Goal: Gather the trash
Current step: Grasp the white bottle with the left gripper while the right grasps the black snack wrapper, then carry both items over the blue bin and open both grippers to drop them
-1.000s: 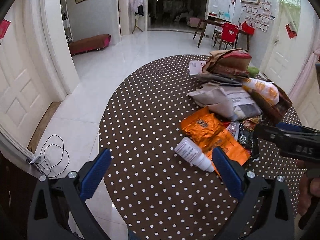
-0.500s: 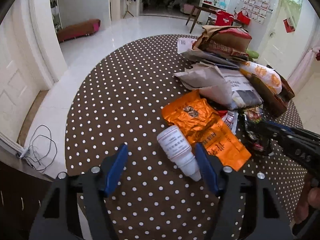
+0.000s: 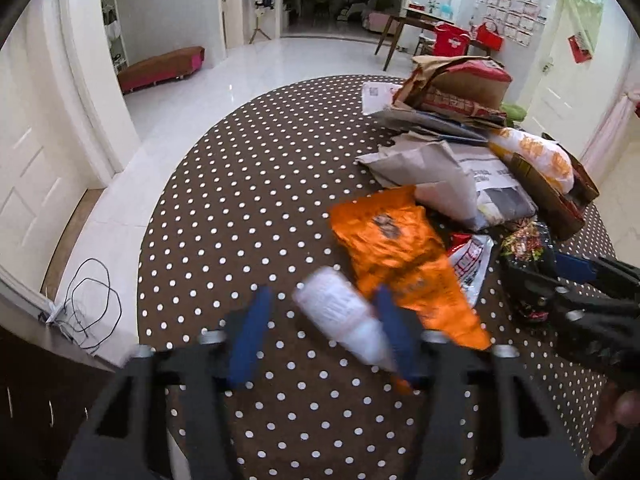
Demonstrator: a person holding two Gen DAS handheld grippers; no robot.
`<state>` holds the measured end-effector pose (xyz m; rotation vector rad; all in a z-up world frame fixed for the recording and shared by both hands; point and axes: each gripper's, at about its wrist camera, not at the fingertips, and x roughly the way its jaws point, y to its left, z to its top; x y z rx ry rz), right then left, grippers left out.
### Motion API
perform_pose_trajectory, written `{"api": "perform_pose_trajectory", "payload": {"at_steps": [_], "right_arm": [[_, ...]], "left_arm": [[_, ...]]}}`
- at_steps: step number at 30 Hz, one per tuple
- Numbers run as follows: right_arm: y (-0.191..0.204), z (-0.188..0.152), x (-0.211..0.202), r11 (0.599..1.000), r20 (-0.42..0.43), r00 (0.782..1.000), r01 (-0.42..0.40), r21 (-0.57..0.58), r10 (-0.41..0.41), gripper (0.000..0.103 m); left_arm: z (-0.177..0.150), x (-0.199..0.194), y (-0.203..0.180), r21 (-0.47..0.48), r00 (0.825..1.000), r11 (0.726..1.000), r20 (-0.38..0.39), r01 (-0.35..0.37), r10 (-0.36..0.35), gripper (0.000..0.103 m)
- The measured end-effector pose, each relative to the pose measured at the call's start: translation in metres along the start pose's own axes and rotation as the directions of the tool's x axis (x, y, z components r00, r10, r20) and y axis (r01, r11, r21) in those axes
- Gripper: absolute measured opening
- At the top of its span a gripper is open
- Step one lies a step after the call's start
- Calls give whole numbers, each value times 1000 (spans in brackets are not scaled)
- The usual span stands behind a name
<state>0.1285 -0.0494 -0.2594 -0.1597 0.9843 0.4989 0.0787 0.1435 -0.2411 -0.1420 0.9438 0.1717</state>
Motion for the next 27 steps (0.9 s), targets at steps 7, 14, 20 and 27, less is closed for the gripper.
{"api": "perform_pose_trajectory", "payload": {"at_steps": [7, 14, 20, 27], "right_arm": [[-22, -16, -10, 1000, 11, 1000, -6, 19, 6, 25], [-75, -36, -45, 981, 96, 987, -144, 131, 132, 25], [-105, -44, -79, 972, 170, 976, -165, 170, 136, 25], [-137, -26, -127, 945, 270, 956, -191, 267, 117, 25]], "left_arm": [[-1, -5, 9, -31, 999, 999, -3, 40, -40, 38], [0, -38, -5, 32, 997, 999, 76, 26, -28, 38], [17, -61, -48, 99, 984, 990, 136, 103, -116, 38], [38, -66, -120, 197, 955, 953, 140, 232, -261, 38]]}}
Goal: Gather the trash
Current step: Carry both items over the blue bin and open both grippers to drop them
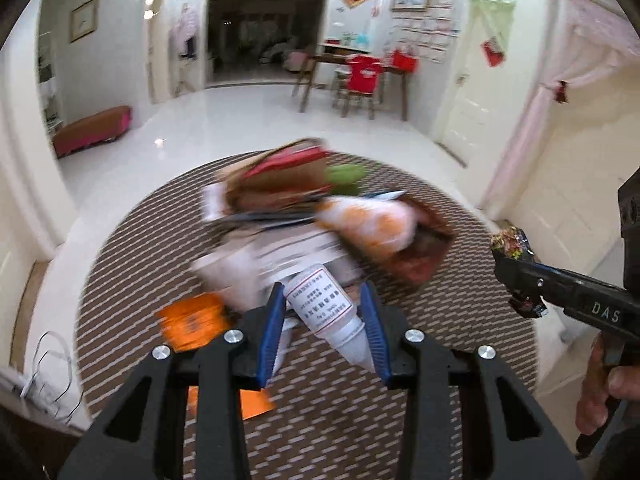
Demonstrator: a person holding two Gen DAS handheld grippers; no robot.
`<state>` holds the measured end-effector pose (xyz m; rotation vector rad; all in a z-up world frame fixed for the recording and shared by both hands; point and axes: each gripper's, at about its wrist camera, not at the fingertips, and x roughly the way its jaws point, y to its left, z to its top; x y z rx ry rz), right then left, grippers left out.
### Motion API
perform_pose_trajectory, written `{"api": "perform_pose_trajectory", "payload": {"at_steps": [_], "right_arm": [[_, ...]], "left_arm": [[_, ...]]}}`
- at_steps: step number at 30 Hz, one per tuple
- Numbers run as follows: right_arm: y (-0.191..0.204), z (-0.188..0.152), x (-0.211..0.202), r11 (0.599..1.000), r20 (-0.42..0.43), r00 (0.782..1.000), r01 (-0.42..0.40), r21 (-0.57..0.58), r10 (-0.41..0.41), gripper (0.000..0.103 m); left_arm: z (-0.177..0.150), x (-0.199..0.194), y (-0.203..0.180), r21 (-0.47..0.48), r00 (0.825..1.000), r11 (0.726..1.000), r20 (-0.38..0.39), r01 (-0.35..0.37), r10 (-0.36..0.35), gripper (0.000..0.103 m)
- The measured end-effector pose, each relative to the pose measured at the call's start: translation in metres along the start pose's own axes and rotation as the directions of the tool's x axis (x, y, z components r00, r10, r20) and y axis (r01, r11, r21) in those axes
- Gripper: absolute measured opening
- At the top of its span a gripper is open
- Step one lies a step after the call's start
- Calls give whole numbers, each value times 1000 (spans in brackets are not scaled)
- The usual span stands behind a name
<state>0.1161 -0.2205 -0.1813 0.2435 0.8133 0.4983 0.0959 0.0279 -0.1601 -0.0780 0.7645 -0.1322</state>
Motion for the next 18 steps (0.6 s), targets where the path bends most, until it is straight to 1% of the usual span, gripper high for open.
{"api": "perform_pose_trajectory", "payload": {"at_steps": [2, 5, 8, 10, 11, 13, 14, 18], "right_arm": [[-17, 12, -17, 999, 42, 999, 29, 42, -31, 25], [-58, 18, -36, 988, 82, 991, 97, 117, -107, 25], [-105, 20, -49, 965, 81, 978, 176, 193, -194, 25], [-135, 17, -49, 945, 61, 965, 233, 230, -253, 25], [-157, 13, -48, 929, 39, 960, 259, 264, -279, 25], [-187, 2, -43, 903, 5, 950, 295, 314, -312, 25], [-207, -4, -39, 883, -28, 945, 315, 348, -326, 25], [-263, -25, -29, 832, -106, 938, 342, 436, -329, 26]], "left_arm": [[7, 6, -21, 27, 999, 999, 5, 42, -42, 38], [18, 17, -55, 73, 995, 992, 7, 102, -103, 38], [28, 34, -95, 124, 986, 978, -8, 168, -168, 38], [32, 44, -117, 151, 979, 967, -24, 205, -204, 38], [34, 52, -133, 167, 974, 959, -40, 228, -225, 38], [36, 67, -156, 192, 965, 946, -69, 263, -254, 38], [37, 78, -171, 209, 958, 936, -91, 284, -270, 38], [39, 112, -220, 262, 939, 904, -165, 337, -302, 38]]}}
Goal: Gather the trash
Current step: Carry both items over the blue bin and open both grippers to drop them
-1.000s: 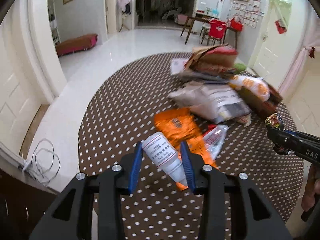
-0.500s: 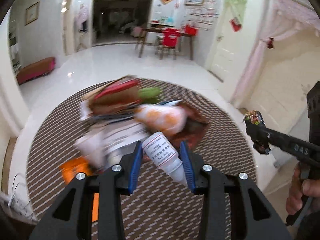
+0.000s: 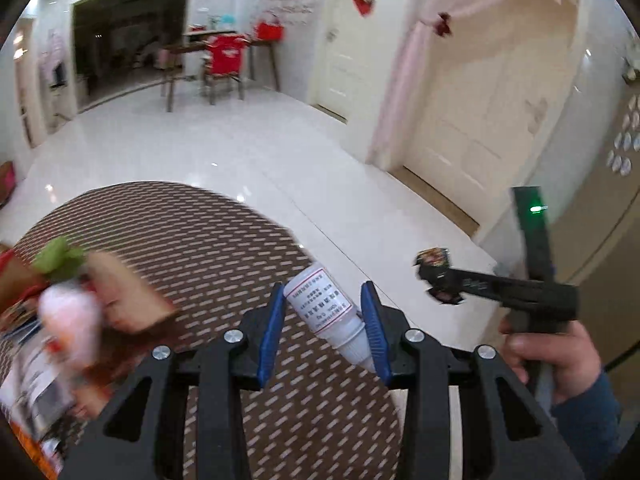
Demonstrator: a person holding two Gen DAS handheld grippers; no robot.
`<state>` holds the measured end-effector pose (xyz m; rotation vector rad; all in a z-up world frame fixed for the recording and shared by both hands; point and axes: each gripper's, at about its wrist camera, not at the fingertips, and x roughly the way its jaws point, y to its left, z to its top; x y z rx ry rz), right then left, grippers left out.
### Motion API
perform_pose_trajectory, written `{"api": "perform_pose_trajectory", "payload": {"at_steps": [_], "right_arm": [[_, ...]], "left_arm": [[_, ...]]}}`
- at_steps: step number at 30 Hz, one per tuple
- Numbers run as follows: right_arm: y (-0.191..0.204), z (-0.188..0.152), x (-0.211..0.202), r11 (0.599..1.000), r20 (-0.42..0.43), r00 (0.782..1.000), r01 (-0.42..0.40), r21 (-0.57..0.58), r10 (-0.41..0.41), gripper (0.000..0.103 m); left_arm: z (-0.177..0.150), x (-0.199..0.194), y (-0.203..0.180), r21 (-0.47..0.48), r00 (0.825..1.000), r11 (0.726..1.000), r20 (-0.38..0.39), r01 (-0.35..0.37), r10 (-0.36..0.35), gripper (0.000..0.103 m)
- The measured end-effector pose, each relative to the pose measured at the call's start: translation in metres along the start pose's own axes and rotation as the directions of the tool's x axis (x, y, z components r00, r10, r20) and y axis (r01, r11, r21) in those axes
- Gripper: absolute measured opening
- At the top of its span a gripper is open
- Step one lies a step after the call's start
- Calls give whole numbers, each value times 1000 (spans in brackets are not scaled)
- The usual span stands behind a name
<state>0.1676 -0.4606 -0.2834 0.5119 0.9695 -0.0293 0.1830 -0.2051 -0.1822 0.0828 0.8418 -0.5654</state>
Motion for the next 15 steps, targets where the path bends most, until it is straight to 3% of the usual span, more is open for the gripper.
{"api": "perform_pose_trajectory", "payload": {"at_steps": [5, 6, 8, 15], "right_arm": [[-49, 6, 29, 995, -52, 999, 10, 104, -5, 33], [-54, 7, 33, 992, -62, 998, 15, 127, -7, 51], [-68, 8, 34, 985, -54, 999, 8, 175, 2, 71], [-88, 9, 0, 971, 46, 999, -26, 239, 16, 81]], "left_arm": [[21, 62, -32, 64, 996, 997, -81, 43, -38, 38], [23, 72, -38, 76, 995, 996, -93, 49, -42, 38], [28, 93, -50, 101, 990, 993, -128, 67, -54, 38], [32, 157, -82, 140, 965, 983, -251, 120, -82, 38]]}}
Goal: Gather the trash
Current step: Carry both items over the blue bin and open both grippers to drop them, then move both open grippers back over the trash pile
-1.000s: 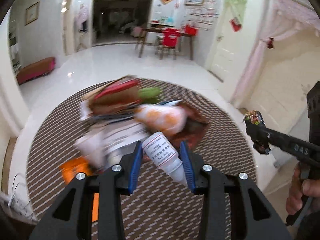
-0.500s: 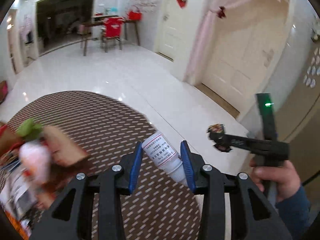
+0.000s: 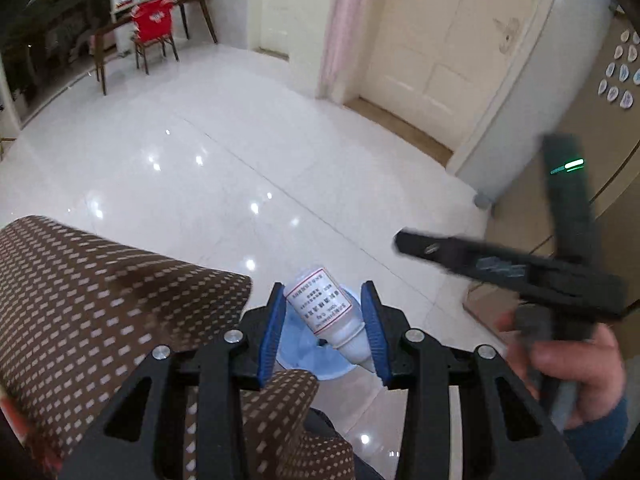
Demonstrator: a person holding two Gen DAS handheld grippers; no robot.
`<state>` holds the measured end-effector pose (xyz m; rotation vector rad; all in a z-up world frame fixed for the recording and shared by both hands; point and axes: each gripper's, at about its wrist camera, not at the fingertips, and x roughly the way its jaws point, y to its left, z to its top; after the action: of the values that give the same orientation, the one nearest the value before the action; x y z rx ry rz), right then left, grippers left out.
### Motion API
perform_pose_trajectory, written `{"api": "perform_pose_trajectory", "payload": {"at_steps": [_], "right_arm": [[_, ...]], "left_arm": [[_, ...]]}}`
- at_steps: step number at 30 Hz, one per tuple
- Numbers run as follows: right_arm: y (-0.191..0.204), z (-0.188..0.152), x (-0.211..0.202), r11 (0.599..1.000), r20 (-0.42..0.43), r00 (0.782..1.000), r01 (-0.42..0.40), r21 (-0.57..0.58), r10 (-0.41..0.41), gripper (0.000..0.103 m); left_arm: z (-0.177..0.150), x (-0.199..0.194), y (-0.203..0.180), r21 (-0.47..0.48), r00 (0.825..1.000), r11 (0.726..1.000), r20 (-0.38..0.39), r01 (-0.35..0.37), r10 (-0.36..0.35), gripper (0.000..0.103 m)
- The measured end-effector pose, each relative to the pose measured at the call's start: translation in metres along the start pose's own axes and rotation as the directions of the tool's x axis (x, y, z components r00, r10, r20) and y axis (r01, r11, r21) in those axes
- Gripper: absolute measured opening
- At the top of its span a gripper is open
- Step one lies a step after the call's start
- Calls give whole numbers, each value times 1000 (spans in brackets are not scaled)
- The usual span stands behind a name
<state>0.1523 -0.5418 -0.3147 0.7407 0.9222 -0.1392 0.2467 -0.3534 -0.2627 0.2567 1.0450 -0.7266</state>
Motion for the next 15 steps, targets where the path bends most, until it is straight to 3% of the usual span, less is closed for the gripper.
{"api": "perform_pose_trajectory", "payload": {"at_steps": [2, 4, 6, 15], "right_arm": [[-5, 5, -19, 1000, 42, 999, -15, 8, 15, 85], [-5, 5, -36, 1000, 82, 996, -28, 8, 28, 90], [4, 9, -46, 999, 111, 993, -37, 5, 36, 94], [34, 7, -78, 998, 257, 966, 2, -68, 16, 97]], "left_arm": [[4, 14, -4, 1, 999, 1000, -33, 14, -14, 39], [8, 26, -5, 4, 998, 1000, -63, 16, -16, 50], [12, 29, -4, -9, 999, 1000, -46, -18, 18, 84], [4, -21, 10, -45, 996, 998, 67, -49, 52, 90]]}}
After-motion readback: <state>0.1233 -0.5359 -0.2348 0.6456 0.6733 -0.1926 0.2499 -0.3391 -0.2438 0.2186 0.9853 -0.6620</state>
